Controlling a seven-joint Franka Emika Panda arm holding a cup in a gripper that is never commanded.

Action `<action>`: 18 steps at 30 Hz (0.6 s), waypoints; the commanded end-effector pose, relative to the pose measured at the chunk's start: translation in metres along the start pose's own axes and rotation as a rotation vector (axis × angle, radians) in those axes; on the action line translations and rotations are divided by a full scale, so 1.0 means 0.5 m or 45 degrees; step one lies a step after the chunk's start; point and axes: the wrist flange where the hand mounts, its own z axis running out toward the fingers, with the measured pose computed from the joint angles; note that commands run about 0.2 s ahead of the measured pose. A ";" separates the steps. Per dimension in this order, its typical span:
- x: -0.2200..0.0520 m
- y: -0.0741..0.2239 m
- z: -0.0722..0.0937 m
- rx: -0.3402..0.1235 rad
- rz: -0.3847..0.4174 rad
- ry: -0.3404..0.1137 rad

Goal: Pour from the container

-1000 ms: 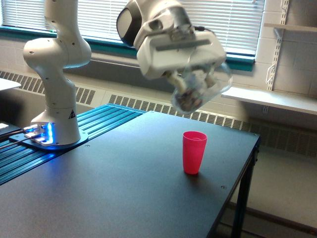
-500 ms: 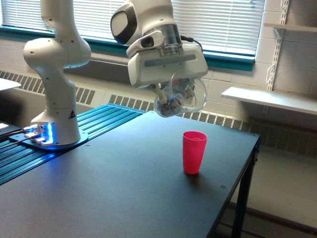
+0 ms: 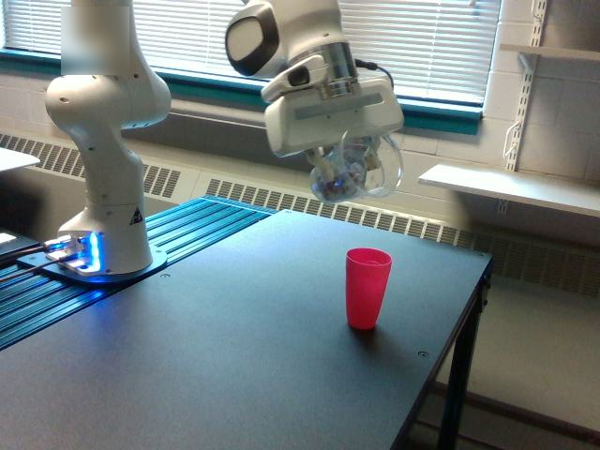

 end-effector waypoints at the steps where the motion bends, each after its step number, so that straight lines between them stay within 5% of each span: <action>1: -0.115 -0.002 0.004 -0.044 0.001 -0.063; 9: -0.227 -0.002 0.007 -0.090 0.009 -0.146; 18: -0.307 0.008 0.019 -0.115 -0.078 -0.134</action>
